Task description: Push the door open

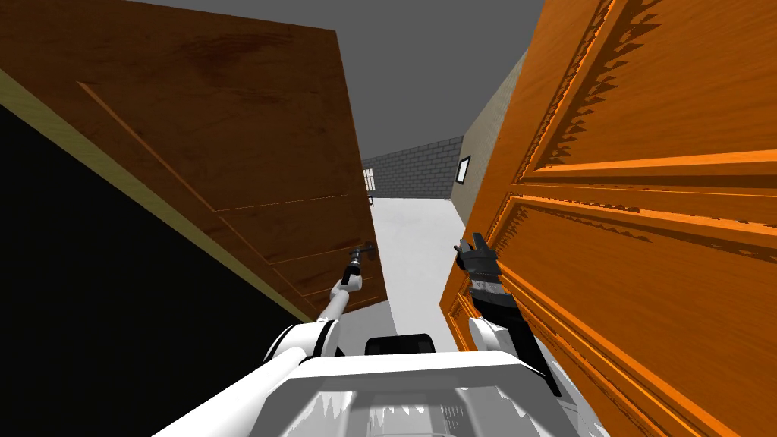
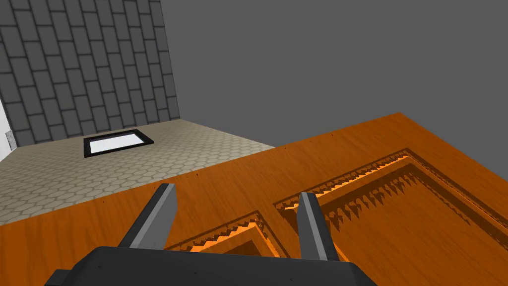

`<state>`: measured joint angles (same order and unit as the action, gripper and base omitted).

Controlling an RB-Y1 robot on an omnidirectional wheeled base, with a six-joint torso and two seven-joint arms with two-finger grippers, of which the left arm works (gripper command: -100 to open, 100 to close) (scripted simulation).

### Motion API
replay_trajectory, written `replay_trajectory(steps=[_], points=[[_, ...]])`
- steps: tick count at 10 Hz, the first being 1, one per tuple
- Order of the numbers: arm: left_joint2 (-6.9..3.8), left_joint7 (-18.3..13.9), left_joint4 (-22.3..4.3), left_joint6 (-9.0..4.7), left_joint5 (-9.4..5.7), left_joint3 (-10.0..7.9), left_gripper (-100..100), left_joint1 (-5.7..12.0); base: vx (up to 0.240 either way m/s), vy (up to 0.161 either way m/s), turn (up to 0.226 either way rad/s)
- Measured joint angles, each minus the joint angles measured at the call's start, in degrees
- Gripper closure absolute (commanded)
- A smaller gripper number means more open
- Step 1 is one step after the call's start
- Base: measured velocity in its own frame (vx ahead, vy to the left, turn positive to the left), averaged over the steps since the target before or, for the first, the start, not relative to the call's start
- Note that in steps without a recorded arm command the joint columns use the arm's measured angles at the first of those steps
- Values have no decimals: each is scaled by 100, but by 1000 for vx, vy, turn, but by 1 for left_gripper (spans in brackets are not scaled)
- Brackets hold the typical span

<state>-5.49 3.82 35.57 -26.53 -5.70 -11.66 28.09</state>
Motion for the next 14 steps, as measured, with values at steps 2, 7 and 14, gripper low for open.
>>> replay_trajectory(steps=[2,7,14], points=[[9,72,112,30,-9,-25,100,-13,137,39,150],[126,221,222,108,-21,-36,100,-35,80,7,80],[77,273,-59,-71,-48,-92,100,87,49,14,87]])
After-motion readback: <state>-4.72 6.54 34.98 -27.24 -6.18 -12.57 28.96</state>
